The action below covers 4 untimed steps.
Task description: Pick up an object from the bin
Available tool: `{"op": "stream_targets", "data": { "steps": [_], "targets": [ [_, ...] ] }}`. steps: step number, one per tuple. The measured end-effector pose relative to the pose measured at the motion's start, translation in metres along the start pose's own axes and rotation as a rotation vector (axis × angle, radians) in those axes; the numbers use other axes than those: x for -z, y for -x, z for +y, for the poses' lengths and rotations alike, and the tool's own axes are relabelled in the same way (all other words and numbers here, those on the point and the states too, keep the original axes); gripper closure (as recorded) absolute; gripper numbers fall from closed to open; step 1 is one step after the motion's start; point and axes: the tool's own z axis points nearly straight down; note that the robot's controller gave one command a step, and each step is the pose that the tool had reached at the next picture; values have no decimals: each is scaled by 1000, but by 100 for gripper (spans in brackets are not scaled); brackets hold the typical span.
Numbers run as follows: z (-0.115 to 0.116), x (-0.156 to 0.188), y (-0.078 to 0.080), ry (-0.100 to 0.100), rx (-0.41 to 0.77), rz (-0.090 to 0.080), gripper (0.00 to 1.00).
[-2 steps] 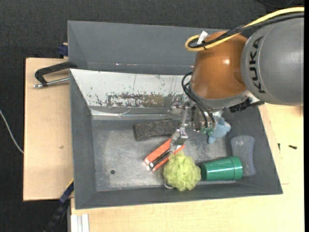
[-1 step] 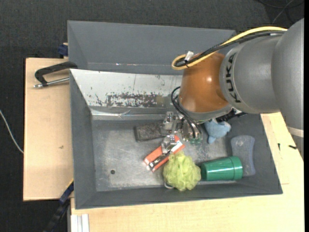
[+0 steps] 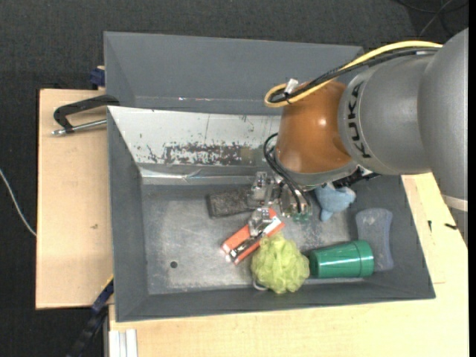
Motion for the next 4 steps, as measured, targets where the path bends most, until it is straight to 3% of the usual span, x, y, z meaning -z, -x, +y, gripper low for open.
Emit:
{"op": "stream_targets", "data": {
  "steps": [1, 2, 3, 4],
  "targets": [
    [1, 3, -5, 1, 0, 3, 100],
    [10, 16, -42, -1, -39, 2, 0],
    [10, 16, -42, -1, -39, 2, 0],
    [24, -15, -34, -2, 127, 11, 100]
  ]
}}
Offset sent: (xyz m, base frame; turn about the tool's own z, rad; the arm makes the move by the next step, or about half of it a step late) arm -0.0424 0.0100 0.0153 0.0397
